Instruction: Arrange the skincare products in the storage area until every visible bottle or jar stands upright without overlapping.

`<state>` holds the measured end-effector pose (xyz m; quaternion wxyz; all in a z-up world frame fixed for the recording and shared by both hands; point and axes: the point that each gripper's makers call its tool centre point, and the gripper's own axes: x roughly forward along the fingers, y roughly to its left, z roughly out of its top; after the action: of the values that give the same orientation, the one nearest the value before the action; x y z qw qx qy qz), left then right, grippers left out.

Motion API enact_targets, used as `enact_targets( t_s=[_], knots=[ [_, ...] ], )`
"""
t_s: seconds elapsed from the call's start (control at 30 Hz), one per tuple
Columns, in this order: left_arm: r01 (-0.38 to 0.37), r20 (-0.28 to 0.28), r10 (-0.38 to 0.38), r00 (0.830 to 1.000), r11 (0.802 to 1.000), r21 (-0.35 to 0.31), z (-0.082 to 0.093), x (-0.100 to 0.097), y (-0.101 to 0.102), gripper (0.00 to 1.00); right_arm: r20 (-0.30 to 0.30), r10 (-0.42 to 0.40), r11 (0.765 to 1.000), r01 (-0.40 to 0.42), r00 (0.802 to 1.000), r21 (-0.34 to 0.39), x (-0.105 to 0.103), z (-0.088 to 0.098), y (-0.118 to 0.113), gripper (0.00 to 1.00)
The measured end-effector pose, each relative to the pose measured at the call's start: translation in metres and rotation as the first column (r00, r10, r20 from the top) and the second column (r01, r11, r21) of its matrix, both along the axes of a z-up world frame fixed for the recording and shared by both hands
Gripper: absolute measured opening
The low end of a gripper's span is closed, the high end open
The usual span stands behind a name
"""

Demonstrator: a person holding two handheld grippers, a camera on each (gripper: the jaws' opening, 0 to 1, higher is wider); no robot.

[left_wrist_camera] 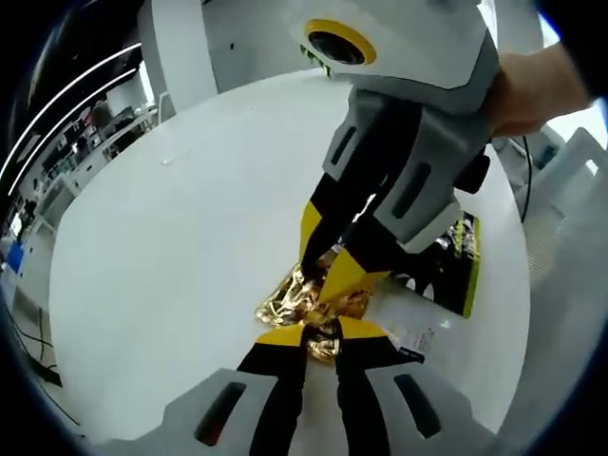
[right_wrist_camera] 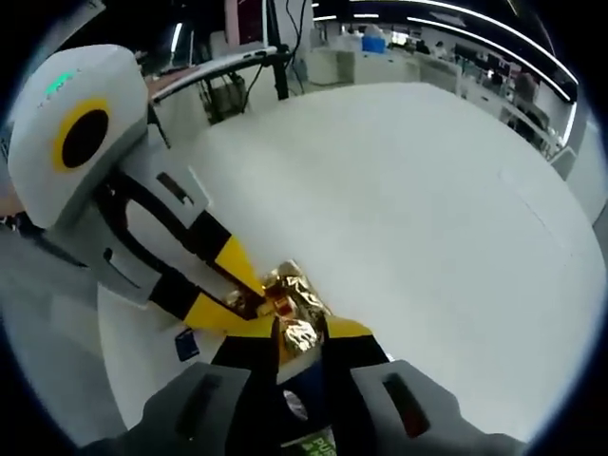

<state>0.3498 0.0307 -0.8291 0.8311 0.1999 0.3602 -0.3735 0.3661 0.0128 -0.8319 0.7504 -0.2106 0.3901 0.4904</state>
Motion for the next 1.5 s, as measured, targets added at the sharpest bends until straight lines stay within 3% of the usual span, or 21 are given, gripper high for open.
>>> enact_targets(
  t_s=[0.1,0.23,0.47,0.7,0.87,1.07,1.5],
  knots=[
    [-0.009,-0.004,0.009,1.000,1.000,-0.003,0.000,0.000,0.000,0.18,0.001,-0.001,1.000,0.001,1.000,0.002,0.000,0.002,0.001,0.18],
    [-0.026,0.004,0.027,1.000,1.000,-0.010,0.002,0.001,0.001,0.28,0.016,0.004,0.999,-0.005,1.000,0.035,-0.002,0.011,0.002,0.22],
    [-0.039,0.023,0.040,0.999,0.998,-0.039,0.014,-0.005,-0.001,0.30,0.079,-0.011,0.998,0.006,0.997,0.064,-0.005,0.035,-0.004,0.25],
    [-0.076,0.046,0.078,0.996,0.996,-0.046,0.028,-0.013,0.006,0.33,0.127,-0.023,0.995,0.011,0.992,0.097,-0.019,0.059,-0.015,0.32],
    [-0.096,0.032,0.096,0.995,0.995,-0.008,0.016,-0.010,0.017,0.33,0.089,-0.022,0.996,0.014,0.996,0.088,-0.023,0.044,-0.015,0.33],
    [-0.126,-0.054,0.125,0.991,0.992,-0.019,0.003,-0.005,0.020,0.33,0.020,-0.016,0.997,0.015,1.000,0.071,-0.019,0.021,-0.003,0.35],
    [-0.075,-0.084,0.071,0.994,0.996,-0.042,0.001,0.007,0.018,0.33,-0.068,-0.050,0.994,0.056,0.996,0.091,-0.020,0.011,-0.002,0.36]
  ],
)
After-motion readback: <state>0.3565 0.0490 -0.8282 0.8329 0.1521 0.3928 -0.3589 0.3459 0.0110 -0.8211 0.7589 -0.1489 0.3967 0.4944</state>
